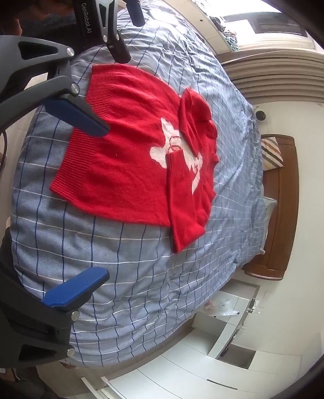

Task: Fold small clothes
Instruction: 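Move both grippers toward the ribbed hem of the red sweater, then grasp the hem corners with both grippers and pull the sweater straight, then open both grippers and release the hem, then grasp a sleeve cuff with the right gripper and pull it outward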

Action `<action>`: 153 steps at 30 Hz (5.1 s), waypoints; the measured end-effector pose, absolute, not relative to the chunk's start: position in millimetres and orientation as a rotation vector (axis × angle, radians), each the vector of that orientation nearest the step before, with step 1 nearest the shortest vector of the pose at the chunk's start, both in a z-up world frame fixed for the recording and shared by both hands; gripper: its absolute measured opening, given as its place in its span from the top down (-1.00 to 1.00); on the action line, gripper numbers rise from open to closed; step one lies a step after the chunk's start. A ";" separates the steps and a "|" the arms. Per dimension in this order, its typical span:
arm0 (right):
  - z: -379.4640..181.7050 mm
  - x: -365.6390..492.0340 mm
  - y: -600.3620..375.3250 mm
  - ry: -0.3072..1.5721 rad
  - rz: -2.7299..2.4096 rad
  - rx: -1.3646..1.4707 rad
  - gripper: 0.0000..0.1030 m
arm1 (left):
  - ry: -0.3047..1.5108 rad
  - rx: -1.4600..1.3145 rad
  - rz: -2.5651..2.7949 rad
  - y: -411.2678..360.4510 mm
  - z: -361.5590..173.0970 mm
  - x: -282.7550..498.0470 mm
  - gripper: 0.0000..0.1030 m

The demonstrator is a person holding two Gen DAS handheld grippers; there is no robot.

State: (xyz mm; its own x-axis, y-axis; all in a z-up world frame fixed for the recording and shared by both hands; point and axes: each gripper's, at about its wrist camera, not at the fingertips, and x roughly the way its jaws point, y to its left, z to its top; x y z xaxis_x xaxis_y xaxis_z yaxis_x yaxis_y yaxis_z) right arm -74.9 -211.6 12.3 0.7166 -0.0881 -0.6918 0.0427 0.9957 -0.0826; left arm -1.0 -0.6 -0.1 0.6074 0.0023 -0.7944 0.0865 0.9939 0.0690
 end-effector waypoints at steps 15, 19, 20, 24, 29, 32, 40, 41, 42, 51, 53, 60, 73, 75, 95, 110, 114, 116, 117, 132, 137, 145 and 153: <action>11.3 -77.1 -204.3 0.770 -0.042 -0.064 -1.00 | 0.907 0.110 -0.047 1.9 -5.7 -2.8 -0.99; 11.0 -77.0 -202.2 0.773 -0.037 -0.068 -1.00 | 0.898 0.100 -0.053 3.4 -7.2 -3.7 -0.99; 10.9 -77.1 -201.4 0.772 -0.035 -0.070 -1.00 | 0.899 0.098 -0.055 3.9 -7.4 -4.0 -0.99; 9.8 -76.4 -197.3 0.774 -0.029 -0.072 -1.00 | 0.888 0.100 -0.062 3.9 -7.2 -4.7 -0.99; 13.5 -76.2 -201.5 0.763 -0.033 -0.068 -1.00 | 0.887 0.091 -0.101 14.7 -11.3 0.1 -0.99; 16.7 -79.7 -212.5 0.740 -0.035 -0.057 -1.00 | 0.902 0.051 -0.096 40.3 -21.8 8.5 -0.99; -48.8 -62.0 -259.1 0.855 0.080 0.057 -1.00 | 1.114 -0.122 -0.107 79.2 -105.9 58.7 -0.96; -63.5 -57.0 -262.9 0.889 0.110 0.082 -0.99 | 1.152 -0.149 -0.124 75.8 -118.0 61.4 -0.95; -77.1 -51.8 -264.9 0.931 0.129 0.104 -0.98 | 1.163 -0.180 -0.149 71.6 -126.1 62.3 -0.84; -139.2 -34.8 -263.1 1.049 0.242 0.288 0.93 | 1.067 -0.120 -0.138 46.4 -123.3 55.6 0.95; -131.4 -44.9 -271.2 1.049 0.202 0.277 0.94 | 1.072 -0.174 -0.107 64.3 -116.1 51.1 0.95; -119.5 -64.6 -275.7 1.083 0.131 0.231 0.95 | 1.086 -0.131 -0.056 65.2 -127.2 57.0 0.96; -155.4 -46.3 -272.7 1.088 0.096 0.239 0.93 | 1.075 -0.070 0.006 65.8 -155.6 68.9 0.88; -155.4 -47.9 -272.6 1.075 0.096 0.240 0.93 | 1.085 -0.068 0.009 75.2 -157.1 64.6 0.86; -117.4 -86.7 -277.8 1.013 -0.010 0.154 0.25 | 0.826 -0.014 0.037 101.8 -46.2 -29.5 -0.69; -7.6 48.4 -245.3 0.847 0.218 -0.233 0.03 | 0.720 -0.077 0.169 94.5 -62.4 8.6 -0.75; -24.8 110.4 -198.0 0.867 0.431 -0.199 -0.15 | 0.765 -0.111 0.236 112.8 -84.4 6.1 -0.75; -48.5 137.0 -176.8 0.902 0.477 -0.171 -0.19 | 0.778 -0.173 0.216 121.8 -85.5 9.3 -0.75; -60.7 149.8 -165.5 0.920 0.475 -0.194 -0.19 | 0.776 -0.183 0.222 124.4 -85.6 10.3 -0.75; 32.7 153.5 -406.1 0.699 -0.034 0.039 0.88 | 0.820 -0.207 0.272 128.9 -96.7 14.8 -0.75; 17.9 125.5 -538.7 0.762 -0.261 0.136 0.88 | 0.846 -0.217 0.291 131.1 -102.0 18.4 -0.75; -74.4 80.8 -637.9 0.859 -0.389 0.400 0.88 | 0.850 -0.154 0.293 123.5 -104.3 20.9 -0.75; -102.4 60.4 -667.0 0.743 -0.247 0.791 0.49 | 0.856 -0.137 0.293 120.5 -106.0 21.9 -0.75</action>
State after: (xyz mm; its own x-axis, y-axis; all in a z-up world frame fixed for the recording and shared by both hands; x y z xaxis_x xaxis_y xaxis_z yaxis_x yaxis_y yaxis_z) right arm 60.4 -667.0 -102.4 0.7239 0.0659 -0.6867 0.4635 0.6909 0.5548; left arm 21.9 120.5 -106.0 0.6186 0.1989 -0.7601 -0.3083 0.9513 -0.0019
